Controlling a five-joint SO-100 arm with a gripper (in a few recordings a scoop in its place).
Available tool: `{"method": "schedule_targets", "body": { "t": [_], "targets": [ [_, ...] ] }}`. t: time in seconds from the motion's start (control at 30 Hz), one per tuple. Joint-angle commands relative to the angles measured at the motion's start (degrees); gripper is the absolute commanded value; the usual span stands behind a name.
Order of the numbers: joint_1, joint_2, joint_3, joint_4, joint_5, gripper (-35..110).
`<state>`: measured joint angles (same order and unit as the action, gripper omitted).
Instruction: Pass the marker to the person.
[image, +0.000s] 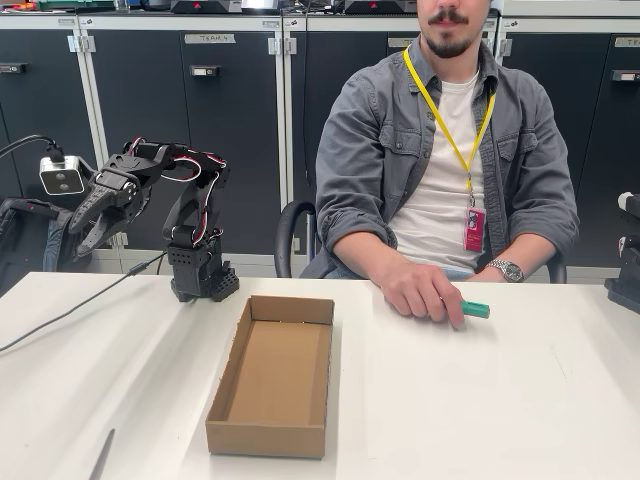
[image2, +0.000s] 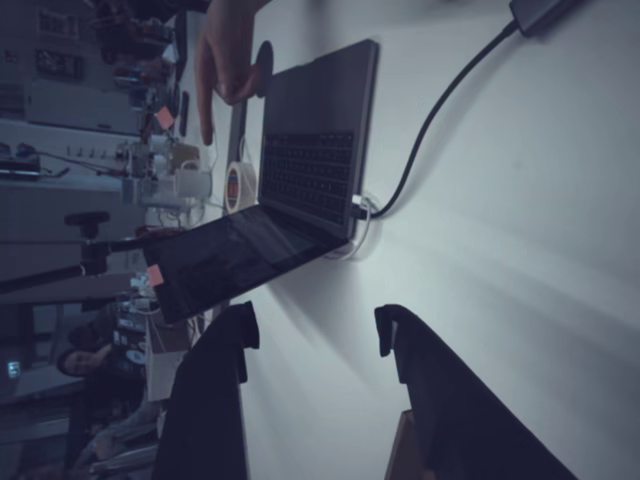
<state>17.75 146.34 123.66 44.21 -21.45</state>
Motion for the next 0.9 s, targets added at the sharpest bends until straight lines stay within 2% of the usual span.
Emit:
{"method": "schedule_targets", "body": {
  "t": [0.0, 0.2, 0.3, 0.47, 0.87],
  "targets": [
    [0.4, 1.6, -0.4, 0.1, -0.7, 26],
    [1.1, 1.0, 4.2, 0.3, -1.8, 25],
    [1.3, 0.8, 7.5, 1.0, -3.1, 10],
    [-0.4, 0.3, 9.8, 1.0, -3.3, 11],
    [-19.0, -3.7, 3.8, -2.1, 0.8, 18]
  ]
}}
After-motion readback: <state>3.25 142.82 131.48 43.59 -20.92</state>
